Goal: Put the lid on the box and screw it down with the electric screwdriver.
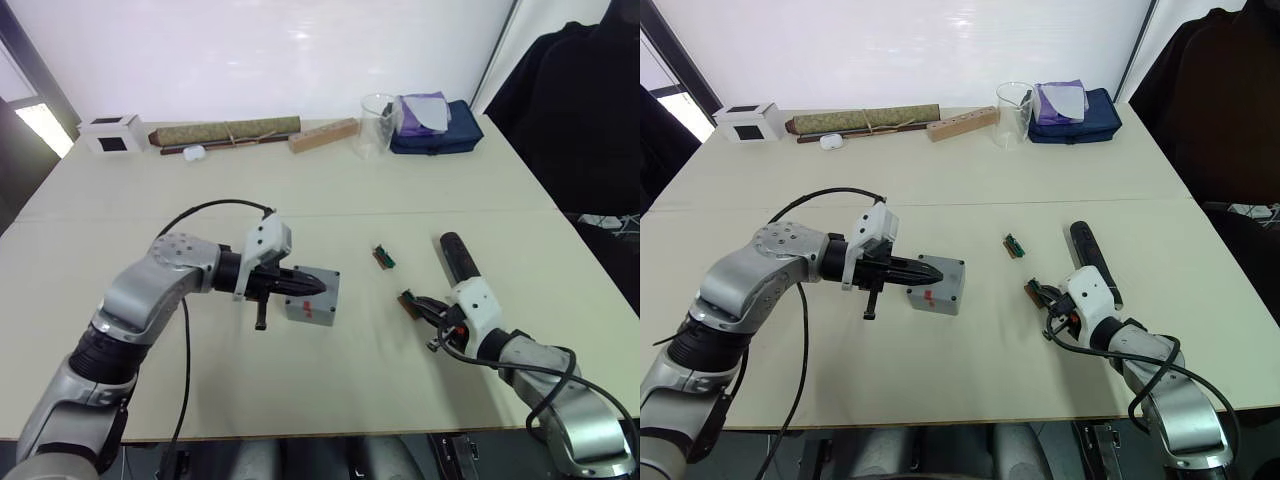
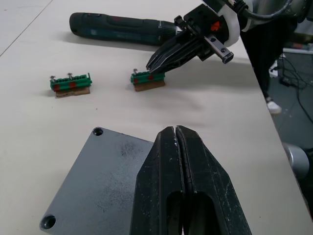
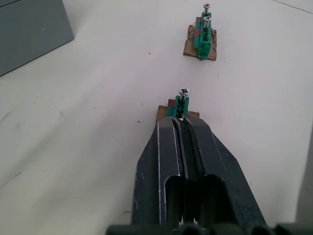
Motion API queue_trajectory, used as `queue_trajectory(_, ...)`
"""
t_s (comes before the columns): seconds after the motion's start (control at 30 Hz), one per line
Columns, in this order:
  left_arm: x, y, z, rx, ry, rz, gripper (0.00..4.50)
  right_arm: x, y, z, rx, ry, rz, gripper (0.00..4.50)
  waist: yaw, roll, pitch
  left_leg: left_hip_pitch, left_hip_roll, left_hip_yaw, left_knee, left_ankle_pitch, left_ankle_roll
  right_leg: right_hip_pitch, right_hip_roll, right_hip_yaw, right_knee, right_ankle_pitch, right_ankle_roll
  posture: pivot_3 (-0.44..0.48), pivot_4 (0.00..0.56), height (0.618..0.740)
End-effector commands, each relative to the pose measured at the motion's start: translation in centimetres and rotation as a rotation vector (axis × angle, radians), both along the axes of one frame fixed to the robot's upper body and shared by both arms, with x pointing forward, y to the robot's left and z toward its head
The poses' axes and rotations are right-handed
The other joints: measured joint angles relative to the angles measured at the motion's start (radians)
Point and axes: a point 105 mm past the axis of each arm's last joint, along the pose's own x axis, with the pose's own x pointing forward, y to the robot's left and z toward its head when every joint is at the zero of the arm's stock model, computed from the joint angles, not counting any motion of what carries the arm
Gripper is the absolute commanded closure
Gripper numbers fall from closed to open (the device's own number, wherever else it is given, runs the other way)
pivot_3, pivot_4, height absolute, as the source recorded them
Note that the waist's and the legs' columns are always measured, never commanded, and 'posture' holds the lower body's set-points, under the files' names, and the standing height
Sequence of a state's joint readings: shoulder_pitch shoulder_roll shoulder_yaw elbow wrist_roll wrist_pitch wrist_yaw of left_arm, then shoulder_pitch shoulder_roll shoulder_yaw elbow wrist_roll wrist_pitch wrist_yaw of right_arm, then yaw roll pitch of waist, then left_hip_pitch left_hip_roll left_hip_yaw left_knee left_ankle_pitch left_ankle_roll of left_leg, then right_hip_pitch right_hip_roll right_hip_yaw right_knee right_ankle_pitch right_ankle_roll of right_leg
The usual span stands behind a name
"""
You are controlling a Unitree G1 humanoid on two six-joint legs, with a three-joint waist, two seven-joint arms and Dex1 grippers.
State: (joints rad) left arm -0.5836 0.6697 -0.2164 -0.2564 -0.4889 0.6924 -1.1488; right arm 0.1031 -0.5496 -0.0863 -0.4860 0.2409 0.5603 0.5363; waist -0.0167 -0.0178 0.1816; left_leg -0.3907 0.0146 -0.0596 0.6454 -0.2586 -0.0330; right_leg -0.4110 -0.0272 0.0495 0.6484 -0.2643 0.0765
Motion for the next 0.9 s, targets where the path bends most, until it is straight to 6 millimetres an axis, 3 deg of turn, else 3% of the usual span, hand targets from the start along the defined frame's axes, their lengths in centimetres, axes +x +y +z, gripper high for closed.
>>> queue_trajectory(0.03,0.1,0.1,0.5,-0.012,-0.023,0.003,4.50,0.0,0.3,1.4,0.003,-0.057,0.019,4.45,0.000,0.000,0.000,0.000,0.000,0.000,0.000,0.000,0.000,0.000,0.000,0.000,0.000,0.000,0.000,0.000,0.150,0.740)
queue_trajectory(0.37,3.5,2.7,0.6,-0.029,-0.038,0.136,4.50,0.1,0.0,5.3,-0.061,-0.163,0.118,4.45,0.000,0.000,0.000,0.000,0.000,0.000,0.000,0.000,0.000,0.000,0.000,0.000,0.000,0.000,0.000,0.000,0.150,0.740)
queue_trajectory(0.5,4.0,4.1,1.2,-0.062,-0.021,0.206,4.50,0.2,2.4,7.9,-0.024,-0.221,0.214,4.45,-0.004,0.000,0.001,0.000,0.000,0.000,0.001,0.000,0.000,0.000,0.000,0.000,0.001,0.002,0.003,0.000,0.150,0.740)
queue_trajectory(0.63,3.5,4.8,0.6,-0.061,0.014,0.235,4.50,0.7,5.5,9.0,0.030,-0.243,0.298,4.45,-0.004,0.001,0.001,0.001,0.001,0.000,0.000,0.000,0.000,0.000,0.001,0.000,0.001,0.002,0.003,0.000,0.150,0.740)
queue_trajectory(0.73,3.4,4.9,0.3,-0.068,0.034,0.249,4.50,1.3,7.9,9.0,0.065,-0.241,0.355,4.45,-0.003,0.001,0.002,0.000,0.001,-0.001,0.000,0.000,0.000,0.000,0.001,-0.001,0.001,0.002,0.003,0.000,0.150,0.740)
queue_trajectory(0.9,3.1,4.3,0.4,-0.084,0.037,0.254,4.50,2.3,9.8,8.0,0.024,-0.243,0.397,4.45,0.005,0.001,0.002,-0.001,0.000,-0.001,0.001,0.000,0.000,0.000,-0.001,-0.001,0.001,0.002,0.003,0.000,0.150,0.740)
